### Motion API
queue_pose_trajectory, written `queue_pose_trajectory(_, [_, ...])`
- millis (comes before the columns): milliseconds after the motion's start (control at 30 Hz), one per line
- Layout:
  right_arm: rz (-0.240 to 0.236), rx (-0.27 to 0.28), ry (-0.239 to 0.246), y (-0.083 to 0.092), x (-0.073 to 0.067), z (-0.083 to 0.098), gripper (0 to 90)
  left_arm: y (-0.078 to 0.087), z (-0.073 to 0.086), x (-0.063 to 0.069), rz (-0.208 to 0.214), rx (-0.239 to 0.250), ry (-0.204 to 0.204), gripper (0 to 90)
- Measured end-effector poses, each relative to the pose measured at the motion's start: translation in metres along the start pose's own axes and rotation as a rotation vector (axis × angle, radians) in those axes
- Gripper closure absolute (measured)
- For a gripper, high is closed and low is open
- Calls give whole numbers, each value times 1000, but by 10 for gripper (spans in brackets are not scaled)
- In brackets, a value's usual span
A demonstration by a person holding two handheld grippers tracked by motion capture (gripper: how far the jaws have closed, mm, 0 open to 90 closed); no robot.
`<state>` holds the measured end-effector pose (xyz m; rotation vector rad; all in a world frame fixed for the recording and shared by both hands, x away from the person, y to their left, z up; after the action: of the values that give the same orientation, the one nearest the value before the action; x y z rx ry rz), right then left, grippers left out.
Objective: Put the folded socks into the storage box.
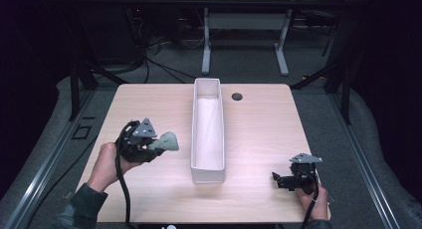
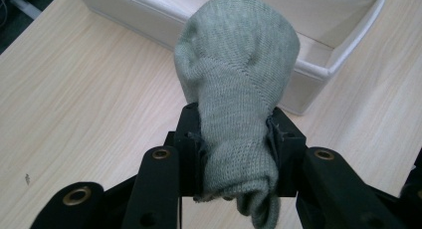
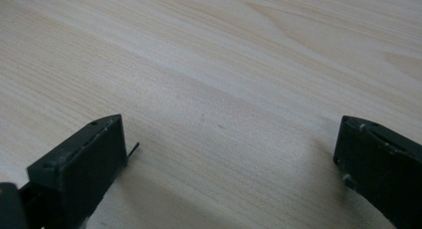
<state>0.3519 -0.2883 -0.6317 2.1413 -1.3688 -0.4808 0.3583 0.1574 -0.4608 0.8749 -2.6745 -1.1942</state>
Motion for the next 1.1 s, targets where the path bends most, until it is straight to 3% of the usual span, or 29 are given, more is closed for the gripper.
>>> queue_pose_trajectory(1100, [0, 0, 0, 0, 0, 0, 0, -9, -35, 7, 21, 14, -63, 651])
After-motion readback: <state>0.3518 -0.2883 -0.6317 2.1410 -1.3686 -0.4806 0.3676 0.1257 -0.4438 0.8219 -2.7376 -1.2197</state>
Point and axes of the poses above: each handheld gripper's, and its own axes: y roughly backward along the jaws, z roughly out of its underside, x roughly to its right, the point moved 6 cm from there along -y, roughly forward along the jaws, and after that the axes turned 7 degrees about x, right-handed, at the moved point
